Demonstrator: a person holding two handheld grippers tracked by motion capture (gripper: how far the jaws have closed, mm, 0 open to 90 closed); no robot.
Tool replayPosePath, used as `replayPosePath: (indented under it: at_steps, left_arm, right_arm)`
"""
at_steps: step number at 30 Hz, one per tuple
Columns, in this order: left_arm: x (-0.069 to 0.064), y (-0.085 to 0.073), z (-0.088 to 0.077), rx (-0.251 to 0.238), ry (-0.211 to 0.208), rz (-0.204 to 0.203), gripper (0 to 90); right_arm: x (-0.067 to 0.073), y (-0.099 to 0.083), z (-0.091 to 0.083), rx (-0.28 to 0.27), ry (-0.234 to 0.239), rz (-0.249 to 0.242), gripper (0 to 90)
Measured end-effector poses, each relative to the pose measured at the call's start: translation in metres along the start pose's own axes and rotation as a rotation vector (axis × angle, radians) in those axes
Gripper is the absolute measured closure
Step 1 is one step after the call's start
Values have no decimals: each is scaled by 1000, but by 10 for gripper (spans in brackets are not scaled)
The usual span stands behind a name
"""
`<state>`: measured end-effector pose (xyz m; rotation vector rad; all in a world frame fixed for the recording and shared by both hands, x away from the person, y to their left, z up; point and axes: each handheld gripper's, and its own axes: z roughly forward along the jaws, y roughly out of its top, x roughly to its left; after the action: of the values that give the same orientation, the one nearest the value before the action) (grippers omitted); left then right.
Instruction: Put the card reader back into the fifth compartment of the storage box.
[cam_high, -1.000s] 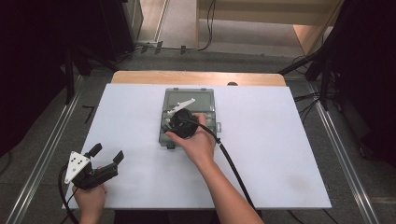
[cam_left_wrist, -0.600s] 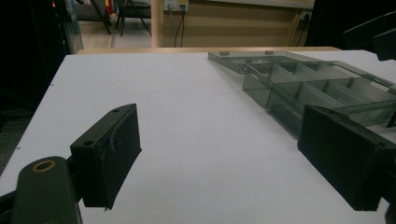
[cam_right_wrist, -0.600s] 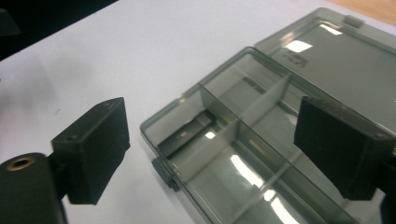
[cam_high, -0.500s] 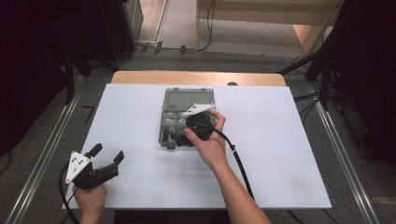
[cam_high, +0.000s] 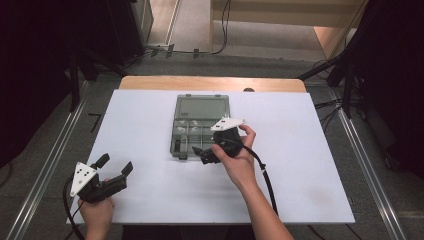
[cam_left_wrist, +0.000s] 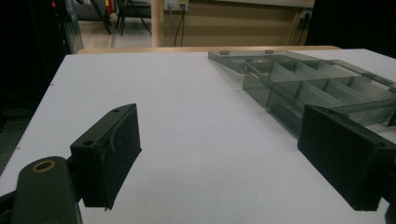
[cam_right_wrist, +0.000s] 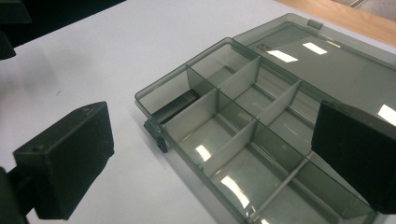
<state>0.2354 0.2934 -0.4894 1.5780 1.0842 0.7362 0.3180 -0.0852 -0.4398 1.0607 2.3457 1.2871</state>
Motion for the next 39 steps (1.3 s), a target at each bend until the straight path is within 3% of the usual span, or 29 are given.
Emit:
replayPosePath:
  at_steps: [21, 39]
  left_arm:
    - [0, 0, 0, 0, 0, 0, 136]
    - [0, 0, 0, 1, 0, 1, 136]
  right_arm:
    - [-14, -26, -36, -50, -25, 6, 0]
    - [-34, -54, -70, -86, -83, 27, 0]
